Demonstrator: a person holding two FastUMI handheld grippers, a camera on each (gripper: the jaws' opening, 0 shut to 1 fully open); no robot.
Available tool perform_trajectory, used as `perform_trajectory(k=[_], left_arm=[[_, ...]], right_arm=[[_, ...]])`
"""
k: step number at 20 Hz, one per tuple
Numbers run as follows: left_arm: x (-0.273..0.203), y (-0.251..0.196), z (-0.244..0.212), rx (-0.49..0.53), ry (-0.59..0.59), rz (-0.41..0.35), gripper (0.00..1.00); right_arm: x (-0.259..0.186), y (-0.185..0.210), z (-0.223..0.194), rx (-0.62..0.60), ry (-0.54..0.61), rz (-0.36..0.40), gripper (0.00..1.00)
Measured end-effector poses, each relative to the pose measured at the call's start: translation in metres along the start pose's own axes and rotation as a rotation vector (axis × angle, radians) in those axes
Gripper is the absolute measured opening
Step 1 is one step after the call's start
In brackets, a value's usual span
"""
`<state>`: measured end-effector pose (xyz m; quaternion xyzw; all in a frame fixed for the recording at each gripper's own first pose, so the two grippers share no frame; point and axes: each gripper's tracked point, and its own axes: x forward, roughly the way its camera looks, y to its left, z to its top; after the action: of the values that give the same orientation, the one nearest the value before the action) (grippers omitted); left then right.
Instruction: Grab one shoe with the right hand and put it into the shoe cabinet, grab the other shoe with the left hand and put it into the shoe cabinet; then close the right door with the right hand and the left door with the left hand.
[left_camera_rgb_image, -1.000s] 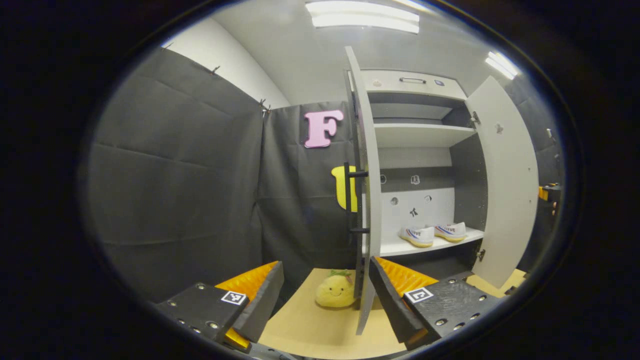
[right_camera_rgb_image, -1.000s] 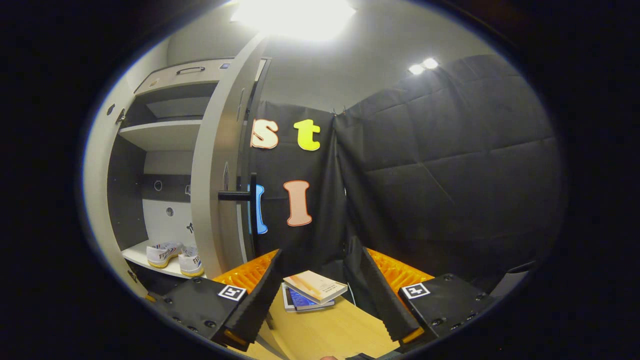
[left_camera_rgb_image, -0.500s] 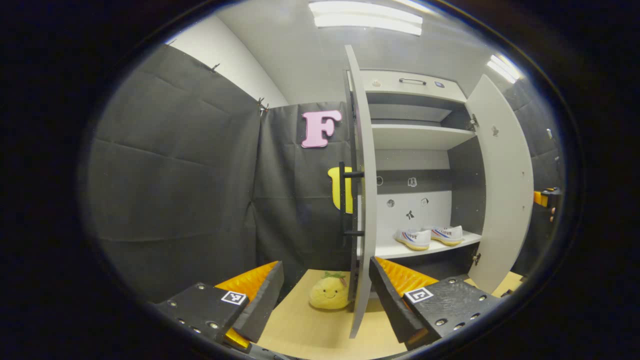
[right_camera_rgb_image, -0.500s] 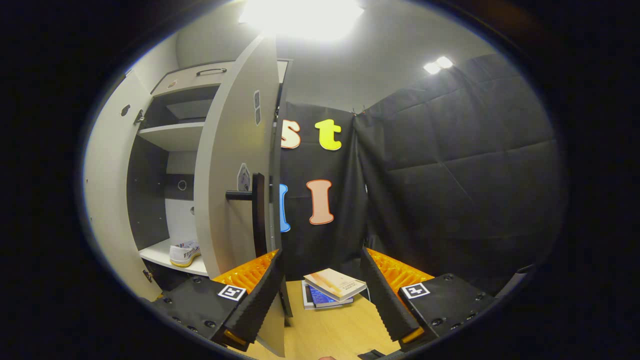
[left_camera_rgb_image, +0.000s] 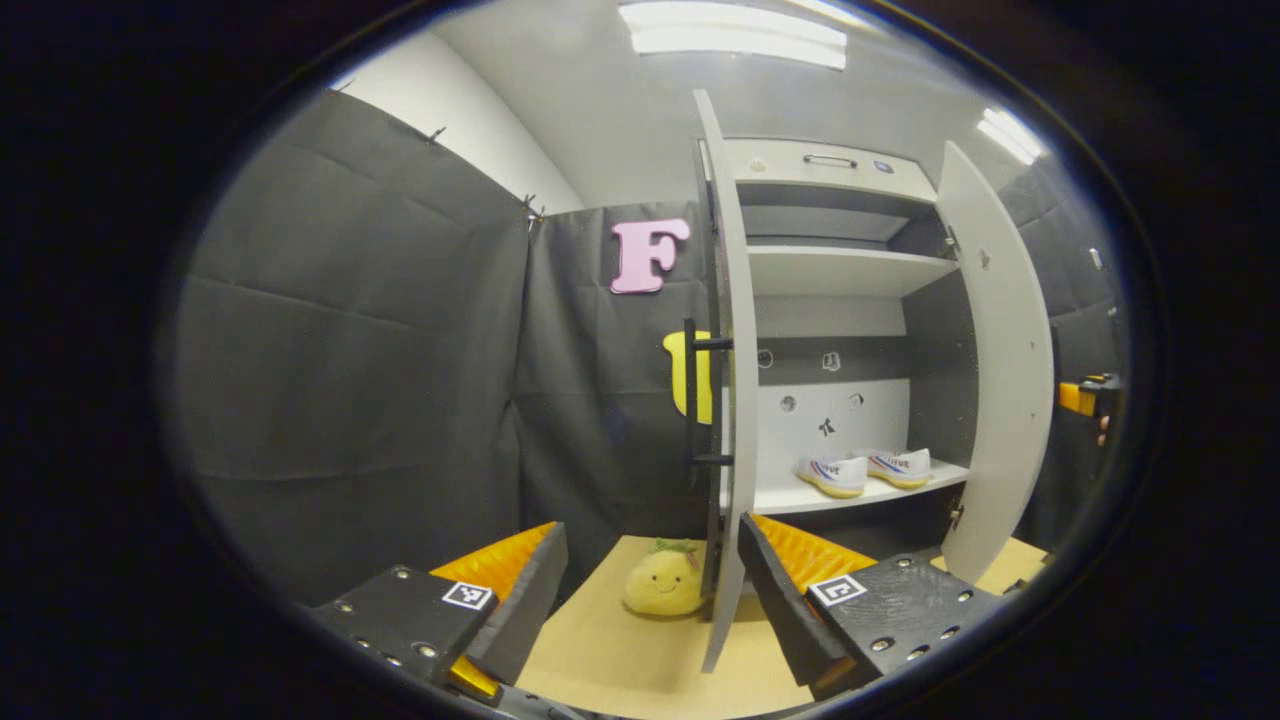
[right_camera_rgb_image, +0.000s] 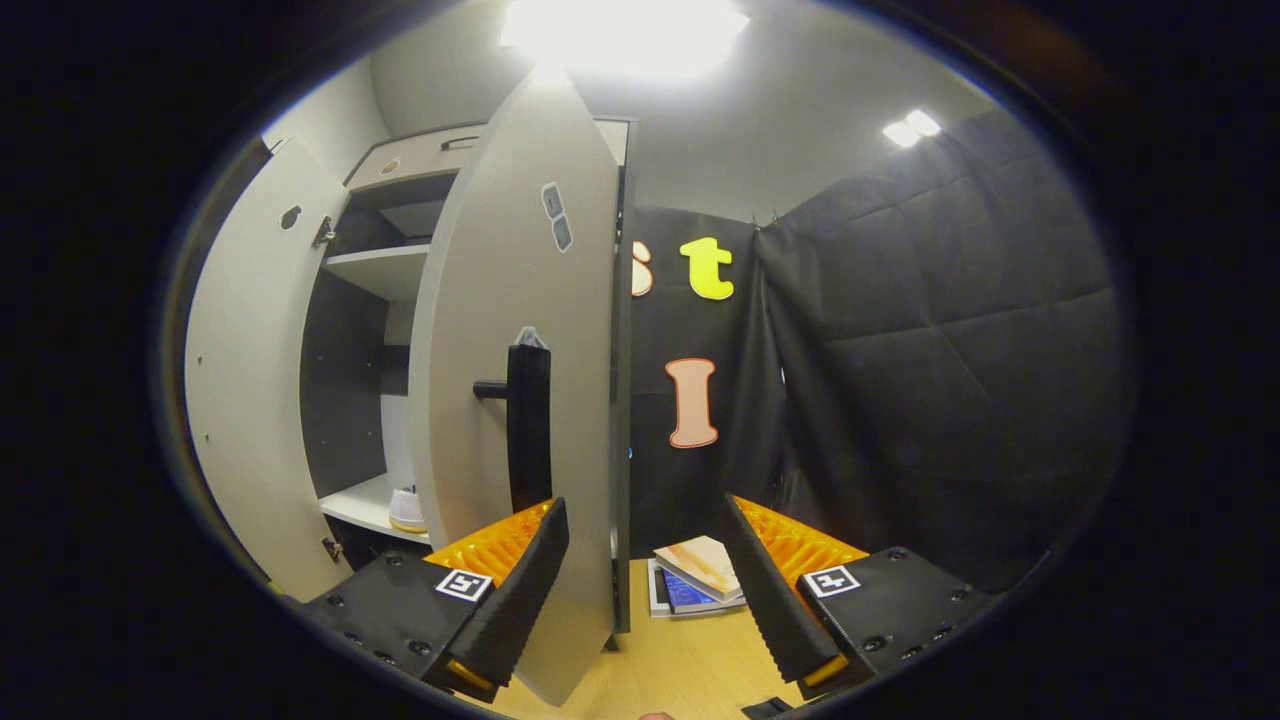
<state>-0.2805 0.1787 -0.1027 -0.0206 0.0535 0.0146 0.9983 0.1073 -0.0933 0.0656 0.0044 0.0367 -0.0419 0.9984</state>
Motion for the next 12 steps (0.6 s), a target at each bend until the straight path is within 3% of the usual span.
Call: perform_trajectory(k=[12], left_arm=[[-0.007, 0.008, -0.001, 0.006, 0.006, 0.062, 1.00]], right_arm=[[0.020, 0.053, -0.002, 0.009, -0.001, 0.150, 0.97]])
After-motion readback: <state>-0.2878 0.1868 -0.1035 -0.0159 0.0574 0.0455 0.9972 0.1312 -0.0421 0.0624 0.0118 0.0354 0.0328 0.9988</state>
